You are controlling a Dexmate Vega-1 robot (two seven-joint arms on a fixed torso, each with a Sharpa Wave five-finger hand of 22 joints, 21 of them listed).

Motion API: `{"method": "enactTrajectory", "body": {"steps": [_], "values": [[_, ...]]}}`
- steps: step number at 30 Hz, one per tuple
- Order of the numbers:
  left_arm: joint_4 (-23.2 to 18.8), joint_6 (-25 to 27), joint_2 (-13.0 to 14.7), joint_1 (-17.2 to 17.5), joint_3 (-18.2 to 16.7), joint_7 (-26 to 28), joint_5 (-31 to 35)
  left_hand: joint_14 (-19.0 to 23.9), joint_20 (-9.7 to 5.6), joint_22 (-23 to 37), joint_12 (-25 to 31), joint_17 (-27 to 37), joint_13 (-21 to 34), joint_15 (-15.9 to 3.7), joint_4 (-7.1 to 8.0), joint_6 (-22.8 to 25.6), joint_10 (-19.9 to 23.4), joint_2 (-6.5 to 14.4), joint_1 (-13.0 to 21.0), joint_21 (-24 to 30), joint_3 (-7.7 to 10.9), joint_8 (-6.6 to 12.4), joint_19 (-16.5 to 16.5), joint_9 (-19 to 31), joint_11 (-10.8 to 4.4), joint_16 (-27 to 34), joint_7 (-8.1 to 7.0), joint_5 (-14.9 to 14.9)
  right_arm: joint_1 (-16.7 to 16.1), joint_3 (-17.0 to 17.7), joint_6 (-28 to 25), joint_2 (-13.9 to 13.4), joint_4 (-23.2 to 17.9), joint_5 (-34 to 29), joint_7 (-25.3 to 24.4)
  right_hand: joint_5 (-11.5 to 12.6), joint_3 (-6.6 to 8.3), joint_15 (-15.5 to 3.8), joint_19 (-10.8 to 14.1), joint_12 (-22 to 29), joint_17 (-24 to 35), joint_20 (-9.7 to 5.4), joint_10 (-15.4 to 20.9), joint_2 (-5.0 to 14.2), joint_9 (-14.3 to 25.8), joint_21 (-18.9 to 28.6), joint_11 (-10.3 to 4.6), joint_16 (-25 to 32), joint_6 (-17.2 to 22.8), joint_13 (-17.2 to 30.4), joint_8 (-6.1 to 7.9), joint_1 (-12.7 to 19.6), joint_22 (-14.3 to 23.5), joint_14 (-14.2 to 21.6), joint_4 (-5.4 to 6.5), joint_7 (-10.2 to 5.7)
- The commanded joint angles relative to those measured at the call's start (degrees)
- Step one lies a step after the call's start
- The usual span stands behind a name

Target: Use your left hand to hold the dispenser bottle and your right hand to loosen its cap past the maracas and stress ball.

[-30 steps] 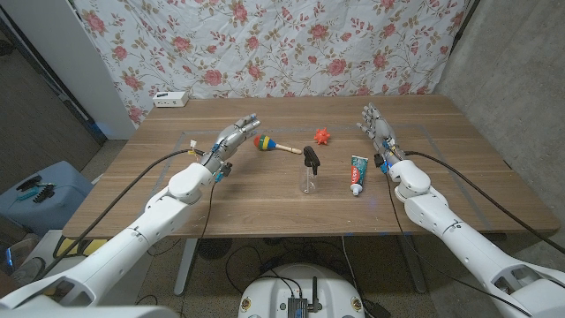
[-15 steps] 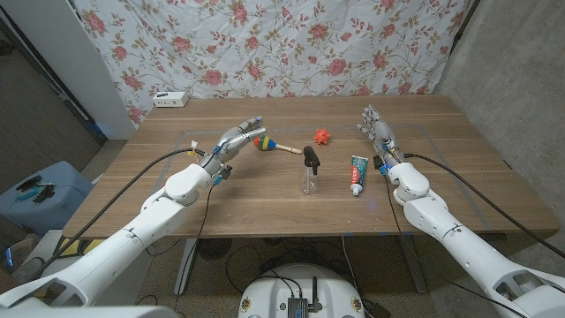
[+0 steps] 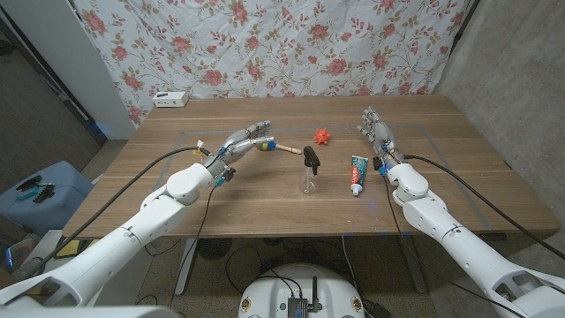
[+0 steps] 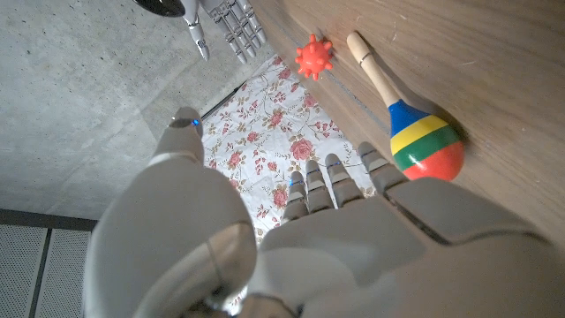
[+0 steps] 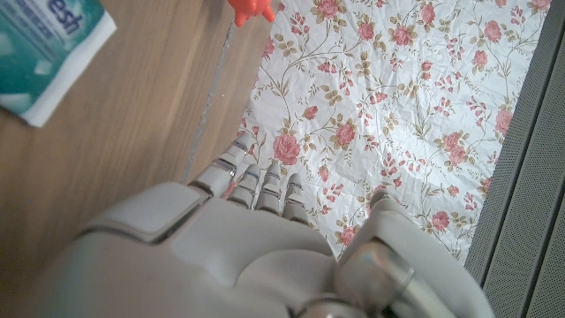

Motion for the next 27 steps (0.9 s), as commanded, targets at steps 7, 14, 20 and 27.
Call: {"method": "enactTrajectory", "body": {"steps": [7,14,20,27], "values": [[-4.1,0.2,2.6,1.4,0.8,-1.1,2.3,1.4,0.24,0.2,0.0,0.1,0.0,-0.65,-0.29,0.5,1.0,-0.7,2.4,0.2,-0.75,0.31,-0.7,0.1,-0.22,0.4,0.42,1.6,-1.5,0.1,-1.4,-0.6,-2.5,-0.4,-1.8,-0.2,0.61,-1.26,-0.4,-0.4,0.0,-2.83,0.0,0.41,0.3,0.2,-0.39,0.3,0.2,0.2,-0.11,0.1,0.2,0.0,0.05,-0.09],[-4.7,-0.8,3.4,2.4,0.8,-1.1,3.4,2.0,-0.03,0.2,0.2,0.1,0.0,-0.91,-0.25,1.0,1.8,-1.0,3.3,0.3,-1.21,0.45,-0.6,0.2,-0.23,0.5,0.37,2.3,-2.8,0.5,-1.5,-0.7,-3.9,-0.3,-2.9,-0.2,0.65,-1.30,-0.4,-0.4,0.1,-2.84,0.0,0.42,0.3,0.2,-0.39,0.3,0.2,0.2,-0.13,0.1,0.2,-0.1,0.06,-0.04],[-4.5,-2.2,3.9,2.9,0.9,-0.7,5.3,2.4,-0.52,0.1,0.2,0.1,0.0,-1.20,-0.19,1.0,2.1,-1.2,4.1,0.3,-1.69,0.38,-0.8,0.2,-0.61,0.5,0.31,3.0,-3.3,0.7,-1.2,-0.2,-4.3,-0.2,-3.7,-0.3,0.69,-1.22,-0.4,-0.5,0.1,-2.82,0.1,0.44,0.3,0.3,-0.38,0.3,0.2,0.2,-0.16,0.1,0.2,0.0,0.07,0.03],[-3.8,-3.5,3.9,3.1,1.1,-0.3,7.1,2.9,-1.36,0.1,0.2,0.0,0.0,-1.70,-0.03,1.0,2.5,-1.5,5.0,-0.1,-2.61,0.27,-2.5,0.2,-1.16,0.4,0.15,3.9,-3.5,0.6,-1.8,0.0,-4.7,-0.5,-4.6,-0.3,0.73,-1.16,-0.4,-0.5,0.1,-2.76,0.0,0.47,0.3,0.3,-0.35,0.4,0.2,0.2,-0.20,0.0,0.2,0.0,0.09,0.09]]}}
